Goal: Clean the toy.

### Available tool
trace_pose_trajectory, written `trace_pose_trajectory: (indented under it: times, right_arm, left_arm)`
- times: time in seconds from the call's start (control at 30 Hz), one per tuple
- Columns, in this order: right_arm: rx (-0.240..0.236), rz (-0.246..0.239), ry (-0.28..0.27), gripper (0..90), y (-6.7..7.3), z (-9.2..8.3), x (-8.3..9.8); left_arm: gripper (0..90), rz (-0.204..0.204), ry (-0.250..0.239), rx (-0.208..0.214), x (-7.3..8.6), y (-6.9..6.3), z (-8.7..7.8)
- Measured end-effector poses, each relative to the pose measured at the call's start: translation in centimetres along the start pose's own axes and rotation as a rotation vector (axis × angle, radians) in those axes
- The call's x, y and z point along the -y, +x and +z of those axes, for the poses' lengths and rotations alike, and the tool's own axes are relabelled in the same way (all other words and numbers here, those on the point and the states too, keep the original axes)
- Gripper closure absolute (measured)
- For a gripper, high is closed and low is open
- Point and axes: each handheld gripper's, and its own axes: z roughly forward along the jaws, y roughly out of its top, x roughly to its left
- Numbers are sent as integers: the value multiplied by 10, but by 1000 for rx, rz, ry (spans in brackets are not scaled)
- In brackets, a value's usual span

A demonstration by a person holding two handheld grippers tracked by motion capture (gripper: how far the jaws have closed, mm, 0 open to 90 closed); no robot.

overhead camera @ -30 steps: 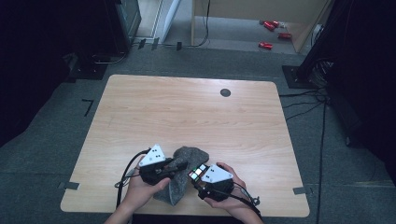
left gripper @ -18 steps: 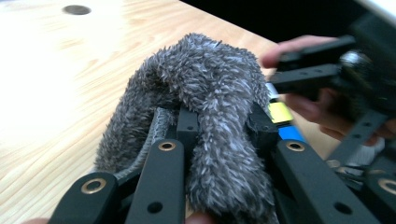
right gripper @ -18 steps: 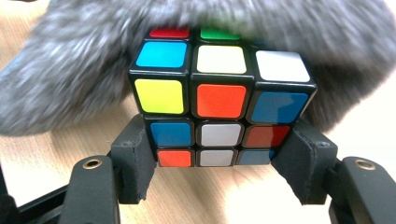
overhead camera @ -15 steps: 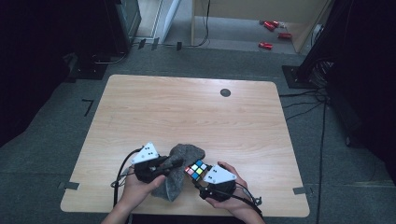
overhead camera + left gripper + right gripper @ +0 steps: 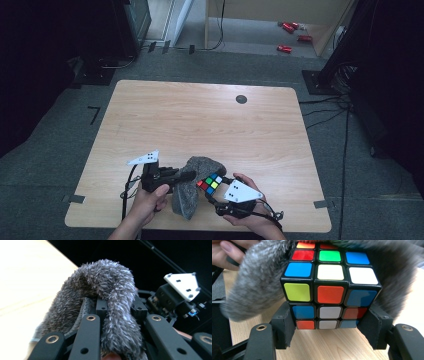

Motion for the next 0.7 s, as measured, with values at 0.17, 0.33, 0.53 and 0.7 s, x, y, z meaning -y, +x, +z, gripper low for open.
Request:
trace_pose_trajectory:
  times: [0.17, 0.33, 0.53, 0.7]
  right_arm:
    - [-17, -3, -23, 350, -1, -4, -2]
    - [-13, 0, -12, 349, -2, -3, 0]
    - [-35, 13, -7, 349, -2, -1, 1]
    - [-35, 6, 6, 350, 0, 2, 1]
  left_arm:
    - [762, 7, 50, -19, 5, 2, 4]
    - [760, 74, 128, -83, 4, 1, 5]
    - [759, 44, 69, -19, -3, -2, -2]
    - [760, 51, 87, -30, -3, -2, -2]
